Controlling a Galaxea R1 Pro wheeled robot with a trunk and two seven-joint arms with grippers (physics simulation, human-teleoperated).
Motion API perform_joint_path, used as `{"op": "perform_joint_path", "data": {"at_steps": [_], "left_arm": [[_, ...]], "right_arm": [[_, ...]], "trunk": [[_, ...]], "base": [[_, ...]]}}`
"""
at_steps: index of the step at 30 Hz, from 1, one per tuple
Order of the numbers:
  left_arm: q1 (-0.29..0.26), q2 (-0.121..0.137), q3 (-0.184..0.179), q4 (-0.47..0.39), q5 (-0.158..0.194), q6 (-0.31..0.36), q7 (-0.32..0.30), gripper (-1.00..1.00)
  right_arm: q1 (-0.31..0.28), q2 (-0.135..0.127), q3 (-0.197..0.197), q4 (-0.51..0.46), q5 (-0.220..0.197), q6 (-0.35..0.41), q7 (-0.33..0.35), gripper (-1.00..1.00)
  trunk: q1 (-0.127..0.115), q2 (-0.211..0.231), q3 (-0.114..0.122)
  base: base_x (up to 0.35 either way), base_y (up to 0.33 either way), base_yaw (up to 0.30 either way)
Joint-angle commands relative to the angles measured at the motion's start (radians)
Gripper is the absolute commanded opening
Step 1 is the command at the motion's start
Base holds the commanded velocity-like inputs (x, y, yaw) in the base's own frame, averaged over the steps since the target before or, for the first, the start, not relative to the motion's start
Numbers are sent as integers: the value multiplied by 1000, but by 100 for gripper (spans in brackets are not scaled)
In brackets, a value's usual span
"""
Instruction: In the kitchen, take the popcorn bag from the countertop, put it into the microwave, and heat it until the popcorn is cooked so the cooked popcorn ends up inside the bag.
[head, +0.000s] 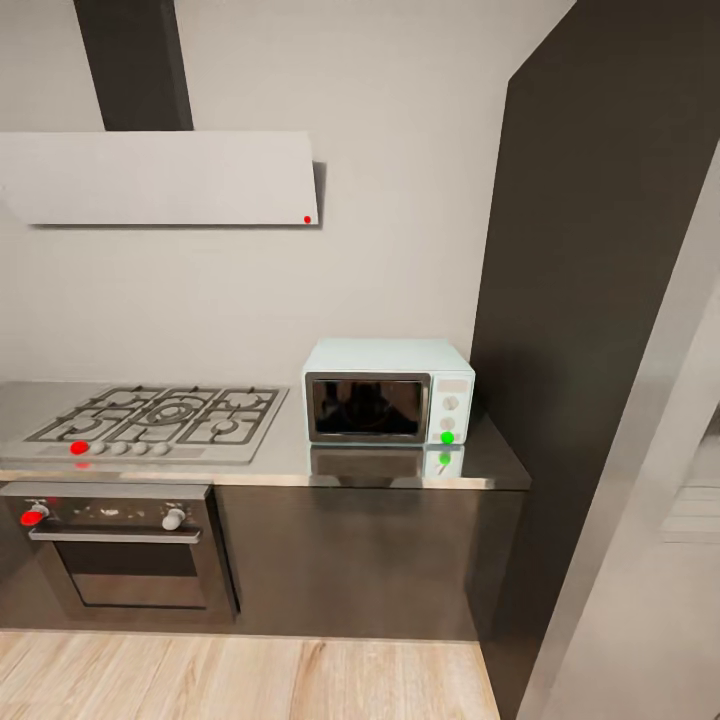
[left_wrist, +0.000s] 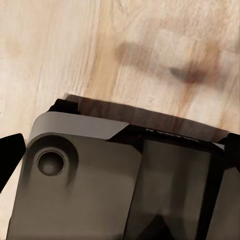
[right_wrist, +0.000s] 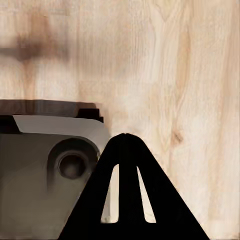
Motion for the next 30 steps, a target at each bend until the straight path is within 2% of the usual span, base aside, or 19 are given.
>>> {"op": "perform_joint_path", "data": {"at_steps": [1, 3, 8, 9, 30], "left_arm": [[-1, 0, -9, 1, 8, -3, 2, 100], [-1, 1, -9, 1, 8, -3, 4, 100], [-1, 3, -8, 0, 9, -3, 8, 100], [-1, 39, -12, -9, 1, -7, 9, 100], [-1, 39, -12, -9, 1, -7, 9, 100]], "right_arm": [[17, 2, -10, 4, 9, -7, 0, -100], [46, 5, -14, 3, 4, -32, 0, -100], [57, 6, -16, 3, -12, -52, 0, -100], [57, 18, -14, -5, -12, -44, 3, -100], [57, 18, -14, -5, -13, -44, 3, -100]], "trunk": [[0, -1, -1], [0, -1, -1], [0, -1, -1], [0, -1, -1], [0, -1, -1]], "base": [[0, 0, 0], [0, 0, 0], [0, 0, 0], [0, 0, 0], [0, 0, 0]]}}
